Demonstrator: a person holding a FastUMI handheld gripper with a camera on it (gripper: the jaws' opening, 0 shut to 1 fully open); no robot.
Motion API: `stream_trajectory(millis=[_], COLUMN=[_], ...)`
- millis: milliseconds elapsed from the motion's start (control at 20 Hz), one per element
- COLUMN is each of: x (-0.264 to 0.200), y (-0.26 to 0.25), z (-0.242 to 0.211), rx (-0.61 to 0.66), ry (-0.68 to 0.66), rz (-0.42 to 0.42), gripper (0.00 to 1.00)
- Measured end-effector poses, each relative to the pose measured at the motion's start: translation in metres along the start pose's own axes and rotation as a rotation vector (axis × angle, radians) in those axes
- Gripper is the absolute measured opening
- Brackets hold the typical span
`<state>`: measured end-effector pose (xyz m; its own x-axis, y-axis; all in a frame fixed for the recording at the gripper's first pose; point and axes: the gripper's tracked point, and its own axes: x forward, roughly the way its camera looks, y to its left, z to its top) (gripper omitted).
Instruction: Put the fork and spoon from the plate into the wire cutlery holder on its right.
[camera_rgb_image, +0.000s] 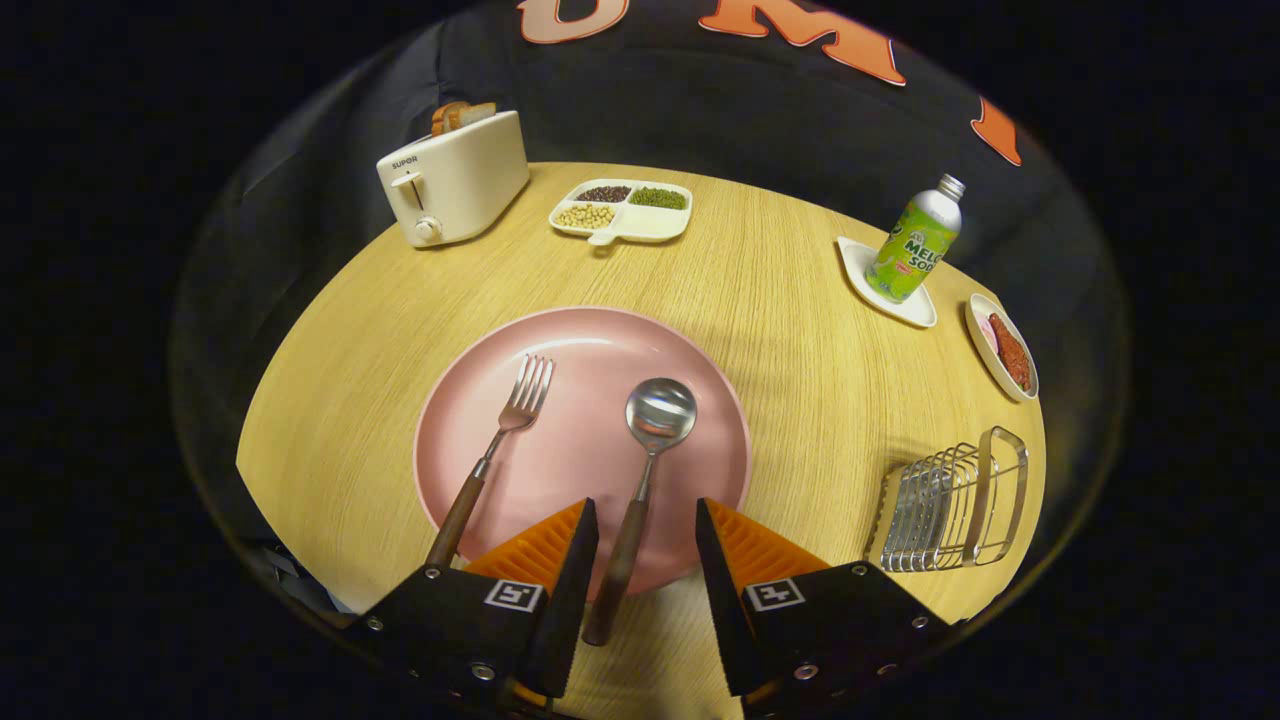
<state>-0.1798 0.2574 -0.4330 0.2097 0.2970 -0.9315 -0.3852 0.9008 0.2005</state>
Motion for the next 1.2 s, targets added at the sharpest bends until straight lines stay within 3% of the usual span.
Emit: stream_trajectory(millis=[150, 300, 500, 900, 1200], x=[0.006, 0.011, 0.014, -0.003, -0.046], y=[0.006, 0.007, 0.006, -0.002, -0.025], z=[-0.009, -0.015, -0.015, -0.002, 0.014], rx=[0.025, 0.053, 0.102, 0.147, 0.197], ry=[0.063, 0.112, 0.134, 0.046, -0.090], rz=[0.017, 0.034, 0.048, 0.094, 0.104], gripper=[0.48, 0.24, 0.12, 0.05, 0.05])
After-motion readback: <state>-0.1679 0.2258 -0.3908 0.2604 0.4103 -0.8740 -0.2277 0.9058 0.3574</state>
